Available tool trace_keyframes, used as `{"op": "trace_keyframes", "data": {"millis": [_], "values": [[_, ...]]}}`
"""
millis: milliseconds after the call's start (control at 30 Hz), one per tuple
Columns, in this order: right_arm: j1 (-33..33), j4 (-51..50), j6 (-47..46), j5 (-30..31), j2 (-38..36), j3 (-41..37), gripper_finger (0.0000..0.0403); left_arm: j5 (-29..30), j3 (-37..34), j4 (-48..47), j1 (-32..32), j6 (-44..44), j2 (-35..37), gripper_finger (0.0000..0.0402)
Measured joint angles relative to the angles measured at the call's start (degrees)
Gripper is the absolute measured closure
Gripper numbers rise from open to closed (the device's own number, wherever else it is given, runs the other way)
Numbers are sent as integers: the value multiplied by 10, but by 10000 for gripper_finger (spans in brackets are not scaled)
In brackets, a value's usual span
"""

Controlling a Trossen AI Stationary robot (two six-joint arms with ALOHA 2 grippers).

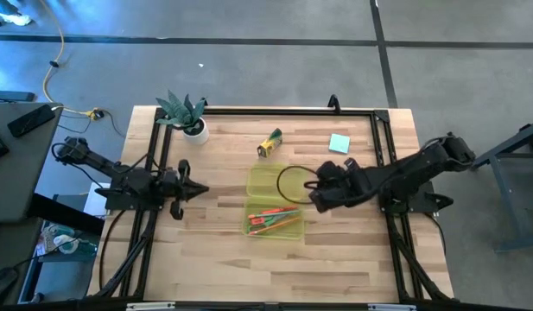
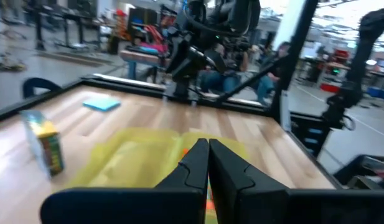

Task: Pack school essentials
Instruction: Put the sticky notes into the yellow box

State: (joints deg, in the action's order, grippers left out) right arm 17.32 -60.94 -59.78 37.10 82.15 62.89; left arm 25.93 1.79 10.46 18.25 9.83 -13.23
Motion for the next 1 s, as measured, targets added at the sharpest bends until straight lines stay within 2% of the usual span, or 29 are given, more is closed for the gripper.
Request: {"op": "trace_keyframes", "data": {"millis": [267, 433, 733, 900, 1000], "values": [[-98, -12, 85, -27, 0, 0, 274, 21, -11, -40, -24, 0, 40, 401], [-175, -12, 160, -28, 0, 0, 274, 47, -11, -66, -45, 14, 41, 401], [-306, -2, 261, -35, -29, 0, 274, 48, -11, -64, -59, 10, 41, 401], [-382, 28, 322, -79, -57, 0, 274, 48, -11, -64, -59, 9, 41, 398], [-431, 56, 364, -132, -59, 0, 274, 48, -11, -64, -59, 9, 41, 397]]}}
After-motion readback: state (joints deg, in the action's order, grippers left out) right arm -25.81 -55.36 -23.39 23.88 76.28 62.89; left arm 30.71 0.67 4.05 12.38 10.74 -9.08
